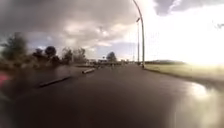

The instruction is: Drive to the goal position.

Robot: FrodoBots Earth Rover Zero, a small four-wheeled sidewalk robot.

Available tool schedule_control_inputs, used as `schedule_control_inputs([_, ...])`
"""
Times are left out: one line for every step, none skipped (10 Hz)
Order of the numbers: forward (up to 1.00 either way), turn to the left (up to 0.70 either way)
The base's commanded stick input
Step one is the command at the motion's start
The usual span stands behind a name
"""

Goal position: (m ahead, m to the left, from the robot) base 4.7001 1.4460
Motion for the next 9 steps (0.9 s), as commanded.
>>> schedule_control_inputs([0.70, 0.00])
schedule_control_inputs([0.70, 0.00])
schedule_control_inputs([0.70, 0.00])
schedule_control_inputs([0.70, 0.00])
schedule_control_inputs([0.70, 0.00])
schedule_control_inputs([0.70, 0.00])
schedule_control_inputs([0.70, 0.00])
schedule_control_inputs([0.70, 0.00])
schedule_control_inputs([0.70, 0.00])
